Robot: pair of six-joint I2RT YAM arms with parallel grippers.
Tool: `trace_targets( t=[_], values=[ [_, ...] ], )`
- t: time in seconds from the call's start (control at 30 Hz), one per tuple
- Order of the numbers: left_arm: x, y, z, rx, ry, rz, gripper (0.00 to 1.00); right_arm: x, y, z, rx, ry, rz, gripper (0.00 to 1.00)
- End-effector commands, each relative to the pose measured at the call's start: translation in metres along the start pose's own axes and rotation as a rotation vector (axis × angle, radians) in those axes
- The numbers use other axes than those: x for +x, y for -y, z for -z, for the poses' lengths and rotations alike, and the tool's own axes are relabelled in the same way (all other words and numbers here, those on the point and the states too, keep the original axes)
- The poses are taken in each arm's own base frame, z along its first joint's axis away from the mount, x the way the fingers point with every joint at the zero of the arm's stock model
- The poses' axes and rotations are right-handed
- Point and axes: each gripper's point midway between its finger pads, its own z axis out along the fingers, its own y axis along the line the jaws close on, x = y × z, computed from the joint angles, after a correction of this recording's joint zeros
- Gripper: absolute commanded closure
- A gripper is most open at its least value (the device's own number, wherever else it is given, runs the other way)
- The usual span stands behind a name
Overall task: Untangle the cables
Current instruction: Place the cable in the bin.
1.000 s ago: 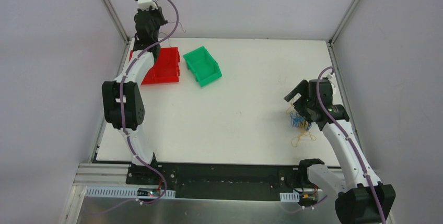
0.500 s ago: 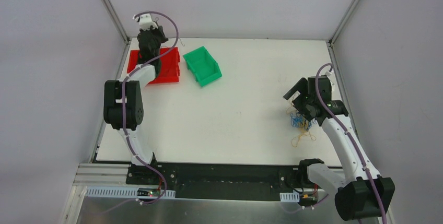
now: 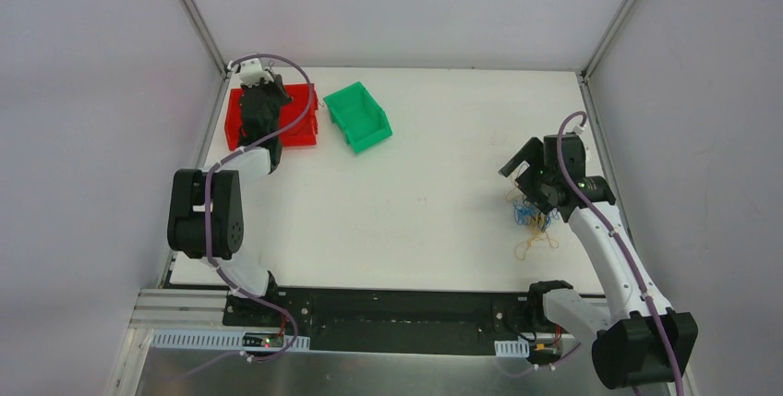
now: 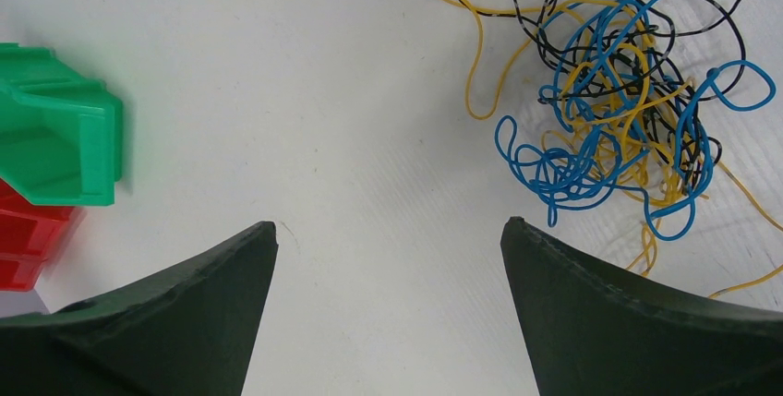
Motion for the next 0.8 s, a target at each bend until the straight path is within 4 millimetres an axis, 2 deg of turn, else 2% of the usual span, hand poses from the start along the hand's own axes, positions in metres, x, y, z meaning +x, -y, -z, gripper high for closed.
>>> trace_targets(
  t=[0.0,0.27,0.43,0.77],
  values=[
    [-0.050,-0.007,0.013,-0.041,0.141,-0.008,1.00,-0.006,-0.012,0.008,-0.039,0.002,0.000,0.05],
    [-0.063,-0.015,0.021,-0.086,0.165,-0.028,1.00,-0.004,-0.012,0.007,-0.046,-0.006,-0.001,0.05],
    [-0.056,-0.027,0.025,-0.146,0.152,-0.036,1.00,-0.003,-0.013,0.008,-0.052,-0.010,-0.001,0.05],
    [-0.032,-0.031,0.020,-0.157,0.066,-0.072,1.00,-0.003,-0.013,0.011,-0.057,-0.007,-0.003,0.05]
  ],
)
